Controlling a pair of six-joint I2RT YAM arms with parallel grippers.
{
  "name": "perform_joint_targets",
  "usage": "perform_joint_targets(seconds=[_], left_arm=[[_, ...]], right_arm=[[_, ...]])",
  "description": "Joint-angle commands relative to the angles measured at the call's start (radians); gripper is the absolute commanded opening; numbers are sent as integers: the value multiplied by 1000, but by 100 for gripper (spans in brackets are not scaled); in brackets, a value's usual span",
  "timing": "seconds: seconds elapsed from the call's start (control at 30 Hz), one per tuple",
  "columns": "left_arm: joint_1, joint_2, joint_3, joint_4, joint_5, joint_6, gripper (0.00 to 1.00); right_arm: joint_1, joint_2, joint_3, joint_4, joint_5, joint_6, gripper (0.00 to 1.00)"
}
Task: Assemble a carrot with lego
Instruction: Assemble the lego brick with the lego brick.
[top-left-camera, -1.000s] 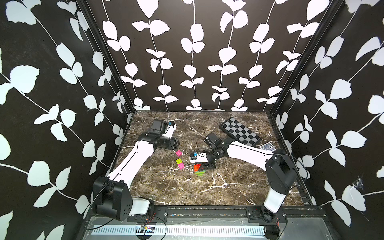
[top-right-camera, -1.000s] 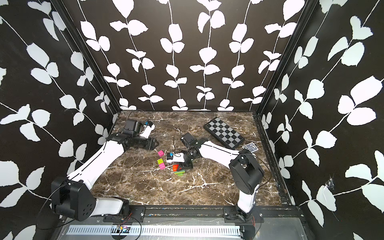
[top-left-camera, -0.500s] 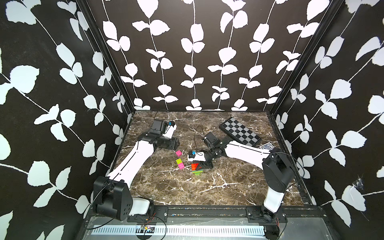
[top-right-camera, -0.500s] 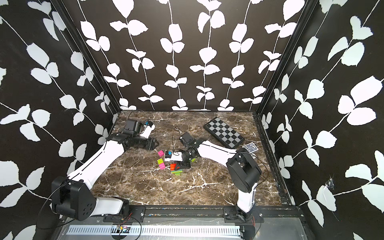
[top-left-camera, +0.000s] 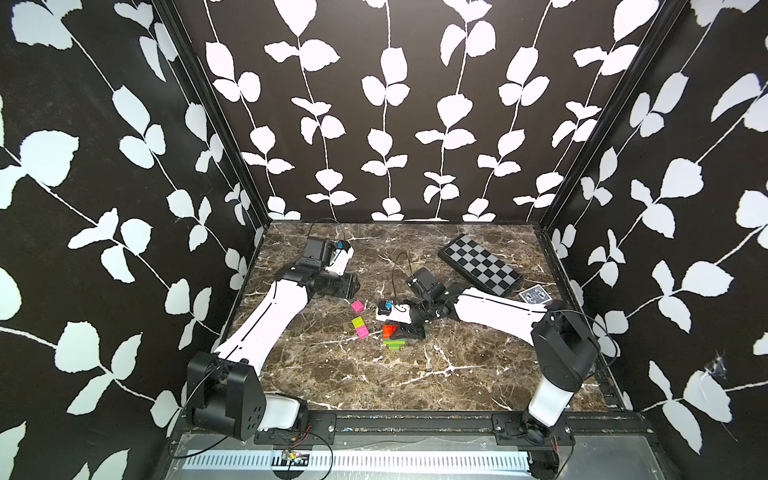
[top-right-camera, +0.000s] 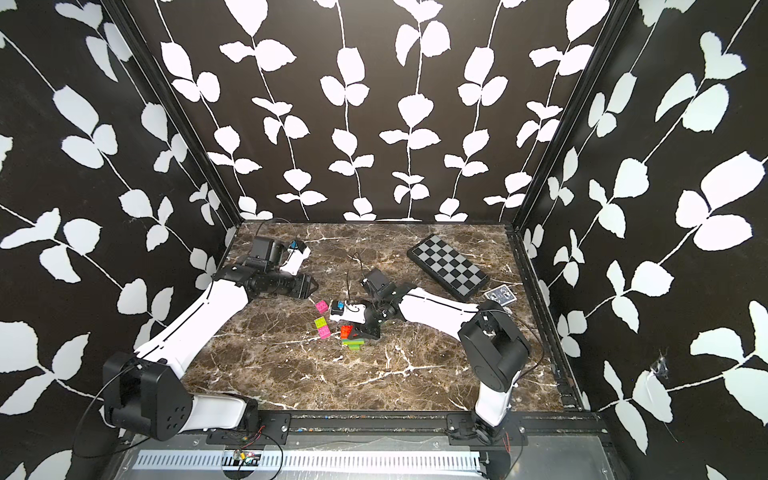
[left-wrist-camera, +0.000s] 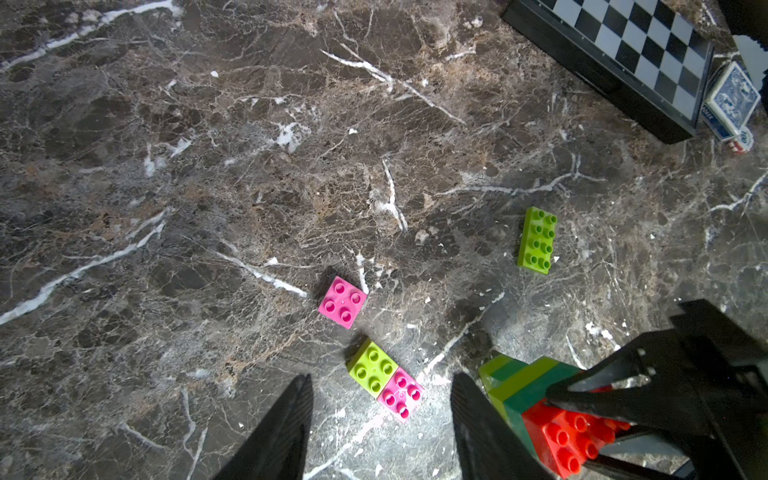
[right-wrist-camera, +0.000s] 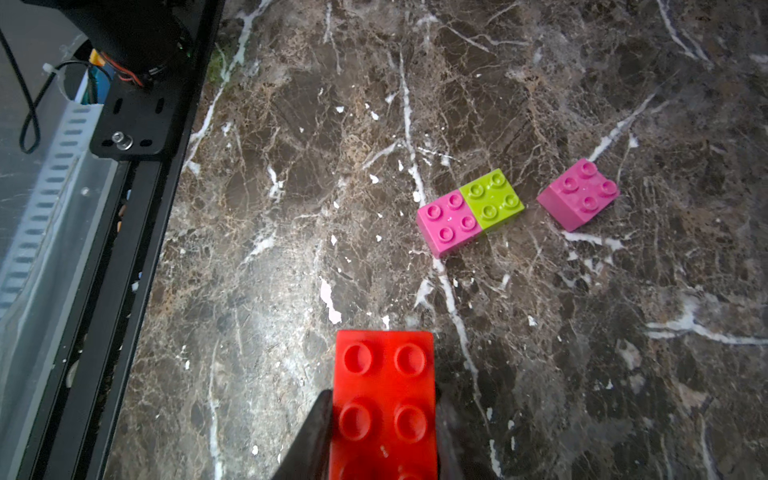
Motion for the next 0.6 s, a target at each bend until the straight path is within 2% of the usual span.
perform_joint_targets(seconds=[0.0,0.33,0.57], left_arm=[[5,-8,33,3,9,1,56],[5,-3,32,9,23,-17,56],[5,2,33,1,25,-20,56]], right_arm=[[-37,33,-36,-32,188,62,15],[-66,71,41,52,161,83,27],[-88,35,55,102,118,120,47]])
